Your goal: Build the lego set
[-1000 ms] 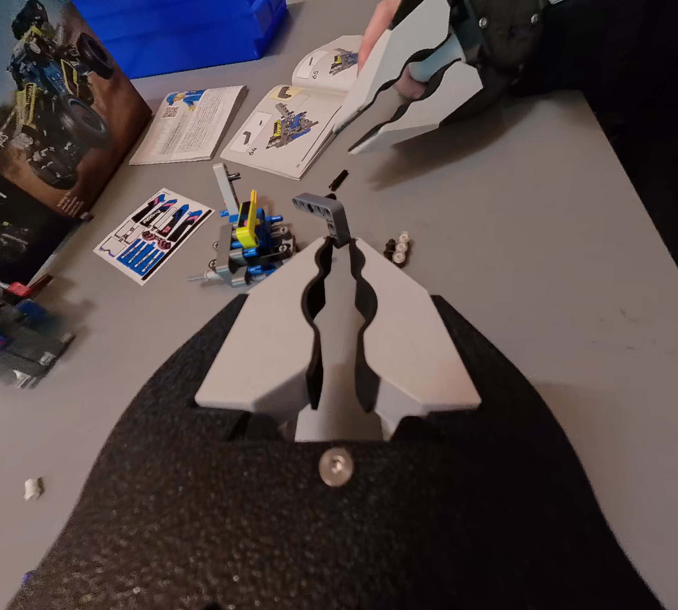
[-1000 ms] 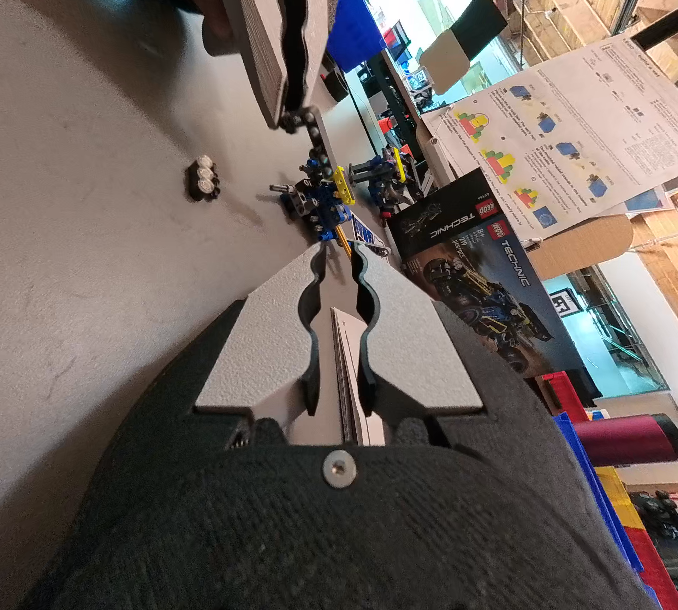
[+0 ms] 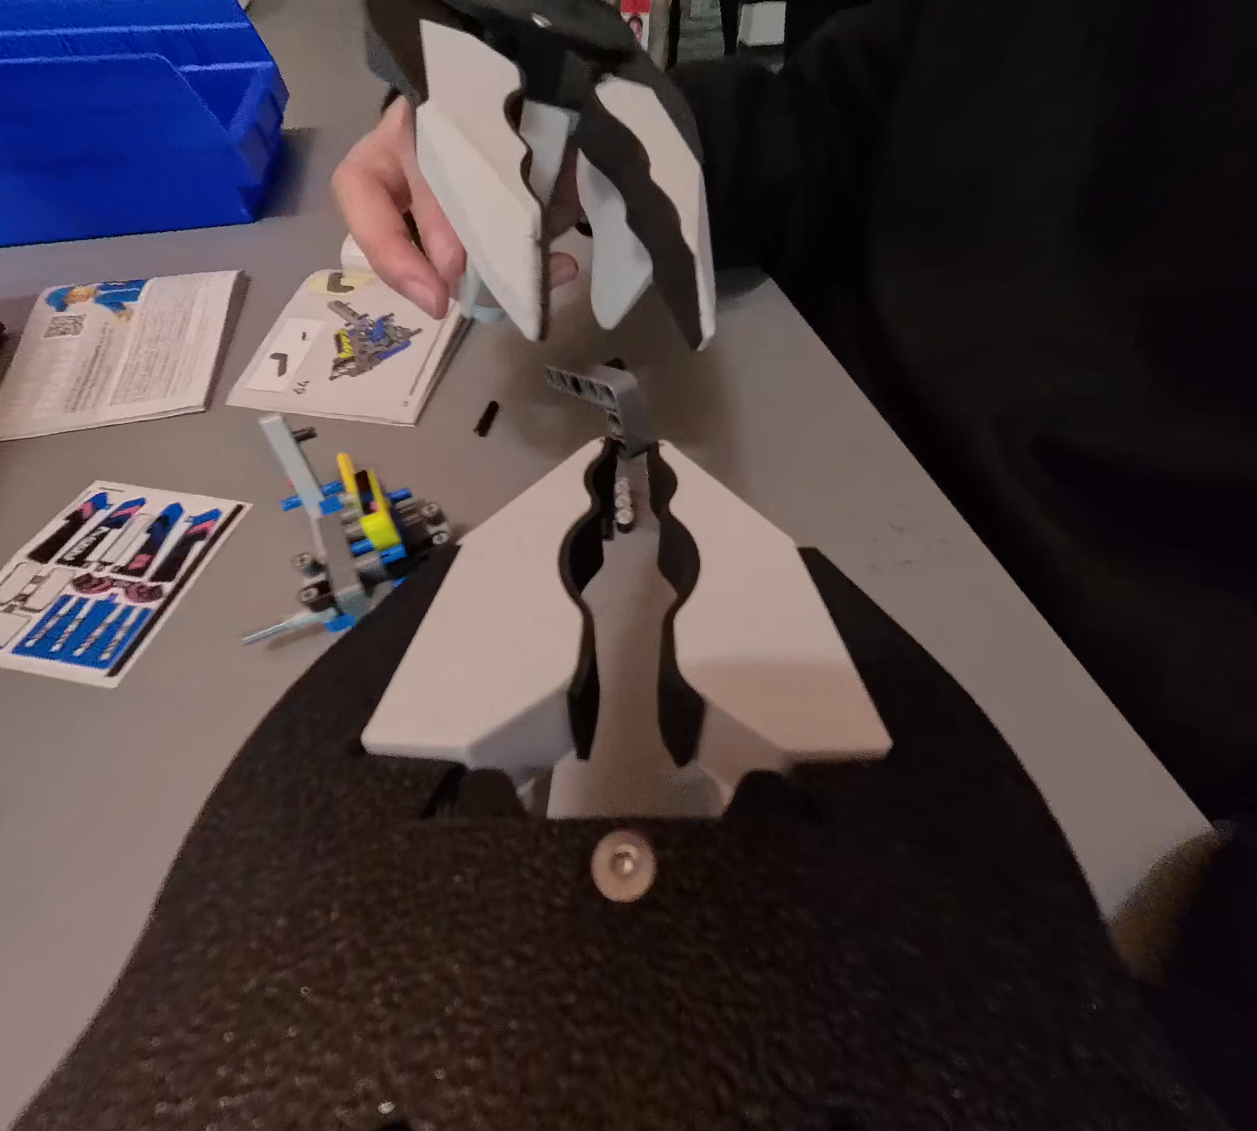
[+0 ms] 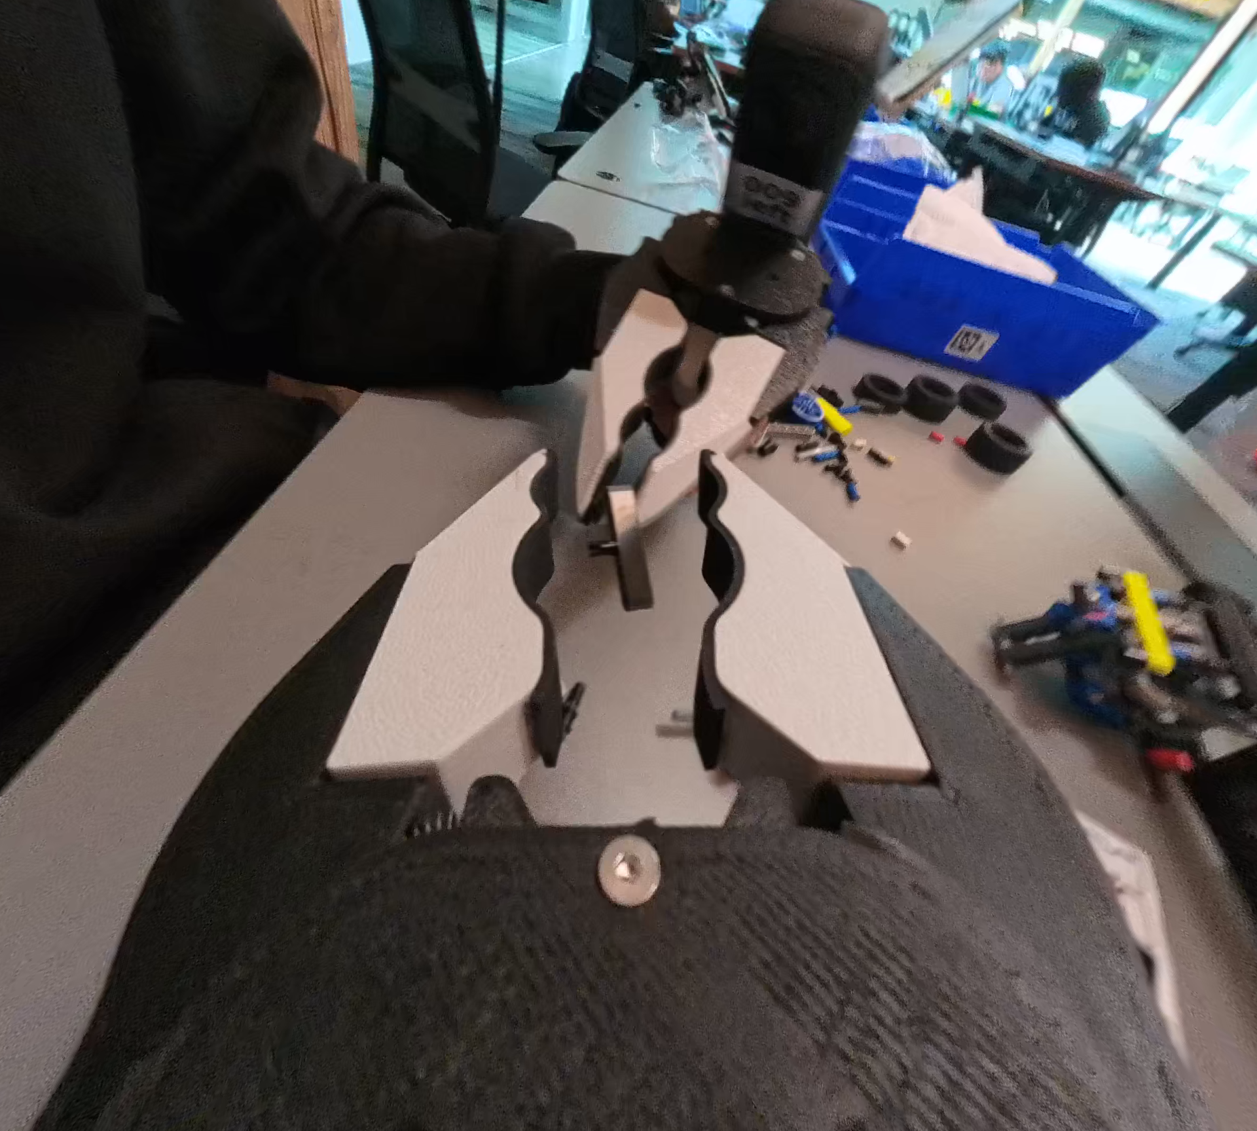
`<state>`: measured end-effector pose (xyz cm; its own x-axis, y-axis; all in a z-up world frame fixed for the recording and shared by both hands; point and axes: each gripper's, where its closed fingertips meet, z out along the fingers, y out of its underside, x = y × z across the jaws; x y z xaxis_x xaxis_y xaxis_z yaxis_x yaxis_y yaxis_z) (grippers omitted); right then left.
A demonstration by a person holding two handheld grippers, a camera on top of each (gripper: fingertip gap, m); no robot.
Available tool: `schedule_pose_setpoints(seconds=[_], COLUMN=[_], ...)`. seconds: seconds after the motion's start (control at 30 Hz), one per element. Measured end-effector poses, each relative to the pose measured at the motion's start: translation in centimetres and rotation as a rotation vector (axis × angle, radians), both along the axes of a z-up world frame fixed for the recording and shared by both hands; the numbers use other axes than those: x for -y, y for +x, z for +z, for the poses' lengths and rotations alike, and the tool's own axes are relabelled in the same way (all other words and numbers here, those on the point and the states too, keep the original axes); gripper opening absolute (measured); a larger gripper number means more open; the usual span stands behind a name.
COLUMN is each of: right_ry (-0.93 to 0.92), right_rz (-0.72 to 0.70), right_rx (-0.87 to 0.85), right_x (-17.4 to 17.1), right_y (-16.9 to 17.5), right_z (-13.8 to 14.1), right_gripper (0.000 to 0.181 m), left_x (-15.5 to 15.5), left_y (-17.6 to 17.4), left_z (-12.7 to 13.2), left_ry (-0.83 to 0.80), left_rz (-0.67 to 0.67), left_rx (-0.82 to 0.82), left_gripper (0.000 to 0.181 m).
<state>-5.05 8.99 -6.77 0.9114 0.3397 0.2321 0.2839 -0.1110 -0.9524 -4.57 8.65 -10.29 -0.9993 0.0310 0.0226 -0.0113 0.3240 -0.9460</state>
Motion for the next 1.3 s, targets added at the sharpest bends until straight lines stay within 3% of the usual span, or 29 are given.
schedule_pose_setpoints(seconds=[0.07,0.2,0.3,0.37,0.5,0.83,1.03,1.13,1.3], right_ry=[0.074,0.309,0.307,0.314,0.301,0.325,0.376,0.401,0.471], right_rz=[-0.085,-0.503,-0.612,-0.63,-0.649,-0.687,-0.755,-0.764,-0.761], right_rx=[0.081,0.256,0.41,0.466,0.412,0.466,0.367,0.326,0.275], right_x=[-1.1,-2.0,-0.4,0.3,0.4,0.7,1.9,2.2,3.0], right_y=[1.5,7.1,7.1,6.8,7.3,8.1,9.6,9.9,10.0], right_z=[1.1,3.7,1.4,0.6,0.3,-0.1,0.3,0.5,1.3], right_gripper=[0.039,0.039,0.036,0.028,0.033,0.031,0.029,0.029,0.028], left_x=[-0.9,-2.5,-2.4,-2.2,-2.3,-4.4,-5.6,-5.2,-4.8], left_y=[1.4,5.5,6.9,6.8,7.4,11.8,12.7,12.5,11.8], left_z=[1.0,1.8,2.2,1.1,-0.9,-0.5,-0.9,-1.8,-1.2], left_ry=[-0.032,-0.1,-0.177,-0.127,0.004,0.103,0.252,0.24,0.074], left_rz=[0.005,0.142,0.237,0.265,0.332,0.698,0.791,0.75,0.698], left_rx=[-0.024,0.021,0.086,0.12,0.179,0.448,0.625,0.577,0.425], left_gripper=[0.006,0.006,0.006,0.006,0.006,0.007,0.007,0.007,0.007])
